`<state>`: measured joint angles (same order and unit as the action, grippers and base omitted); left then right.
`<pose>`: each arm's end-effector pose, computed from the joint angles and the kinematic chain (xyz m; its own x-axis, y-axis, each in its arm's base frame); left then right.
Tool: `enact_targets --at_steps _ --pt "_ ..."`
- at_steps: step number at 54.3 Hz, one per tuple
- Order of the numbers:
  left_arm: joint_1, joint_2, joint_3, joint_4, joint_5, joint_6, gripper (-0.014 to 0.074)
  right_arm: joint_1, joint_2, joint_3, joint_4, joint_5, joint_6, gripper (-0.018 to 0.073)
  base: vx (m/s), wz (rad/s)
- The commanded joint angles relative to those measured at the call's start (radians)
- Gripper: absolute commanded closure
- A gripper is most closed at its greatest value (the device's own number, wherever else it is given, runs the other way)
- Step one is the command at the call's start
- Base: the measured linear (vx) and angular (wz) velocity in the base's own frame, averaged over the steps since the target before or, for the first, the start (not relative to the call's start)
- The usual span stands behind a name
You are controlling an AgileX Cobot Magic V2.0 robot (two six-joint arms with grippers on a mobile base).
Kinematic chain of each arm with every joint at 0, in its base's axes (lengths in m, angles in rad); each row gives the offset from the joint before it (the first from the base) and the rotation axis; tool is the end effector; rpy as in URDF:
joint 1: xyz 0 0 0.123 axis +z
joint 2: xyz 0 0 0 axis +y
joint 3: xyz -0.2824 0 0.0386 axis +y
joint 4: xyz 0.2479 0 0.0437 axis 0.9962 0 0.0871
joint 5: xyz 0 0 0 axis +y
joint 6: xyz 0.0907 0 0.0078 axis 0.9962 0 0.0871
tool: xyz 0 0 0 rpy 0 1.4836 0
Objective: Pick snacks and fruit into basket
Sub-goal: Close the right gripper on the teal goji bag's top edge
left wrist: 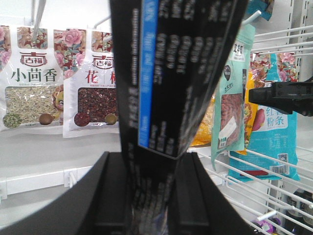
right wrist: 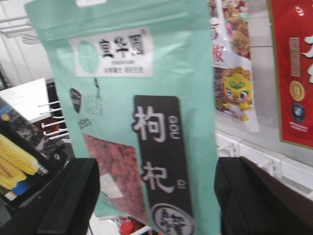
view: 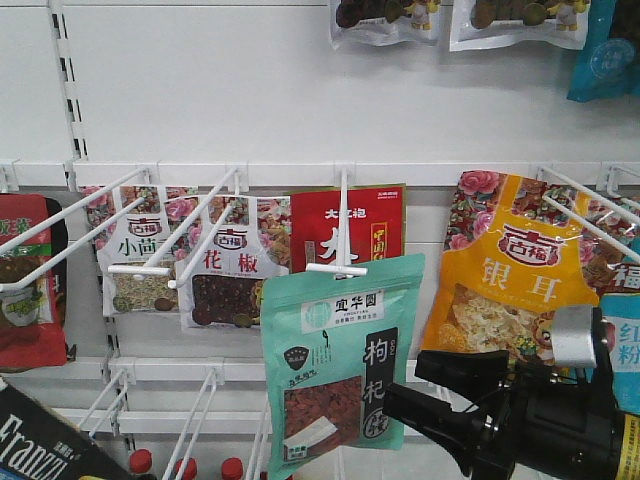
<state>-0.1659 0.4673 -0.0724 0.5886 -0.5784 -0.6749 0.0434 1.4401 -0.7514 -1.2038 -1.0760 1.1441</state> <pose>0.0902 -0.0431 0.2459 0.1093 -0.1772 -0.9781 0.4758 0.8733 -0.1050 0.2691 0.0865 0.2834 -0.2264 0.1335 -0.9648 -0.8146 0.5171 0.2627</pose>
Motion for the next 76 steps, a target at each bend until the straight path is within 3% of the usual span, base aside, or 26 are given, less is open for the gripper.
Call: enact_targets --at_steps 1,41,76 --pt "-0.005 -0.001 -0.027 -0.040 -0.081 -0.006 0.0596 -0.001 -0.029 -0.032 0.060 -0.034 -0.018 0.0020 0.00 0.00" --pt "-0.005 -0.001 -0.027 -0.040 -0.081 -0.006 0.0596 -0.001 -0.026 -0.032 0.134 -0.007 -0.161 0.0020 0.00 0.00" --pt "-0.005 -0.001 -0.027 -0.040 -0.081 -0.006 0.0596 -0.001 -0.026 -0.032 0.132 -0.070 -0.158 0.0020 0.00 0.00"
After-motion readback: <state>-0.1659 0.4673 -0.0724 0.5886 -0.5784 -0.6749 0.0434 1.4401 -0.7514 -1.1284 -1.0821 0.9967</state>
